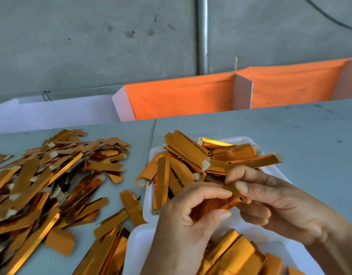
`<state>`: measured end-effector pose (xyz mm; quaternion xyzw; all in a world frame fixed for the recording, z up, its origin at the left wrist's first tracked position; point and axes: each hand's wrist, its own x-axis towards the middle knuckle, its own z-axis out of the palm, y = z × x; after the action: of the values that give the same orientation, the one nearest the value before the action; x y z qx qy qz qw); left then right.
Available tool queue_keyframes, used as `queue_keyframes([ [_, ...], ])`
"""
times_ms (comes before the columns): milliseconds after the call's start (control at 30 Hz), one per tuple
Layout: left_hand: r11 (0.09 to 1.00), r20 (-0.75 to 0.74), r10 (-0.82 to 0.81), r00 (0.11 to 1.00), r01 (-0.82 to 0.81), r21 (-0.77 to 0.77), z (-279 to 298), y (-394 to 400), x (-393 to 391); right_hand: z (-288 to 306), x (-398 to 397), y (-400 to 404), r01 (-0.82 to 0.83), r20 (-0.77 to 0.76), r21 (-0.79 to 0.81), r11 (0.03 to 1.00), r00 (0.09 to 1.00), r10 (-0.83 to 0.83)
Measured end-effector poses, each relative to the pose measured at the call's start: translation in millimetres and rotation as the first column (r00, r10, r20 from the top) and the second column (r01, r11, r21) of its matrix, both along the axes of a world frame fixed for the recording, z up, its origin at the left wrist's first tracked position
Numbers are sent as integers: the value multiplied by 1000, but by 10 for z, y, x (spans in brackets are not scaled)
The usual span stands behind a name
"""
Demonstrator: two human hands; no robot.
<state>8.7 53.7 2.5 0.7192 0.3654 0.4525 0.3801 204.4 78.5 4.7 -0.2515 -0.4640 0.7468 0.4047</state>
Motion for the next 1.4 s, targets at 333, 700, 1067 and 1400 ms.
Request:
queue_keyframes([
  [333, 982, 159, -112, 981, 134, -136, 14, 19, -36, 7, -55, -16, -13, -20, 23, 1000, 1000, 13],
  [700, 901, -40, -182, 983, 150, -406, -22, 10, -42, -24, -20, 16, 120, 344, 27, 992, 931, -122],
  [1067, 811, -522, 548, 653, -569, 140, -67, 41, 9, -216, -476, 93, -21, 651, 702, 712, 422, -630],
  [1400, 833, -638, 495, 590, -530, 156, -111, 67, 19, -280, -691, 277, -269, 784, 618, 738, 279, -555],
])
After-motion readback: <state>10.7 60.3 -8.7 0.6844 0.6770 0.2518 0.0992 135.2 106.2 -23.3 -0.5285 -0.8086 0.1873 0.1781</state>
